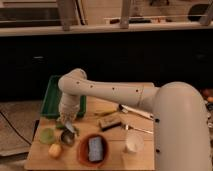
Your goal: Place towel in metal cup
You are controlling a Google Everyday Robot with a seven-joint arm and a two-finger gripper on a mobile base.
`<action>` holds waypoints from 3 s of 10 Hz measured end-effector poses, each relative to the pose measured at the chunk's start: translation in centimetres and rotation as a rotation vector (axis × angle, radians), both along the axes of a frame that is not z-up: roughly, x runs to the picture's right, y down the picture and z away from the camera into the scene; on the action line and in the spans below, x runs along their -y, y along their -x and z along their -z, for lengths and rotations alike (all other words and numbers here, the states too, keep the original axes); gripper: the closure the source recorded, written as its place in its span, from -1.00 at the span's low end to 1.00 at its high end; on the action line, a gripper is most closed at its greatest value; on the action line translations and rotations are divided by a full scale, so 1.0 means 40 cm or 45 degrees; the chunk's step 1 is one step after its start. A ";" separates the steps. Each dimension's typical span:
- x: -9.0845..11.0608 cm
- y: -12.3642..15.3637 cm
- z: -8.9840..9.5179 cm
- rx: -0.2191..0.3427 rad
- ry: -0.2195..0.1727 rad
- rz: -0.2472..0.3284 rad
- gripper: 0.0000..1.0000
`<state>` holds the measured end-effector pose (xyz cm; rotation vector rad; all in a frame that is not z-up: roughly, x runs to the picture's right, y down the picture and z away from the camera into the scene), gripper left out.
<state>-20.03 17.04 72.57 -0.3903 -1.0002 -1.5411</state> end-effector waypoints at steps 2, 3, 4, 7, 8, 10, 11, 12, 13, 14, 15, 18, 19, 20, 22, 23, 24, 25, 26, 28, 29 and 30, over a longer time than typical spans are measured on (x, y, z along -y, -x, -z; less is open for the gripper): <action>-0.020 0.002 0.007 0.006 0.014 0.023 1.00; -0.035 0.003 0.013 0.011 0.021 0.032 1.00; -0.047 0.002 0.016 0.010 0.026 0.034 1.00; -0.081 -0.002 0.027 -0.005 0.028 0.037 1.00; -0.089 -0.003 0.029 -0.010 0.028 0.041 1.00; -0.102 -0.004 0.030 -0.016 0.030 0.048 1.00; -0.106 -0.005 0.030 -0.018 0.030 0.049 1.00; -0.106 -0.006 0.031 -0.021 0.028 0.048 1.00; -0.108 -0.005 0.032 -0.022 0.026 0.049 1.00; -0.110 -0.005 0.032 -0.023 0.024 0.050 1.00; -0.111 -0.005 0.032 -0.022 0.023 0.050 1.00; -0.110 -0.004 0.033 -0.020 0.025 0.040 0.70; -0.110 -0.008 0.032 -0.023 0.027 0.034 0.49; -0.112 -0.004 0.033 -0.020 0.027 0.036 0.26; -0.113 -0.005 0.035 -0.019 0.028 0.035 -0.14; -0.114 -0.004 0.035 -0.019 0.028 0.036 -0.34; -0.115 -0.002 0.036 -0.017 0.028 0.037 -0.52; -0.115 0.000 0.036 -0.016 0.028 0.038 -0.59; -0.115 0.000 0.037 -0.016 0.029 0.038 -0.60; -0.114 0.001 0.038 -0.015 0.030 0.039 -0.60; -0.115 0.002 0.038 -0.014 0.031 0.041 -0.60; -0.115 0.002 0.038 -0.013 0.032 0.043 -0.60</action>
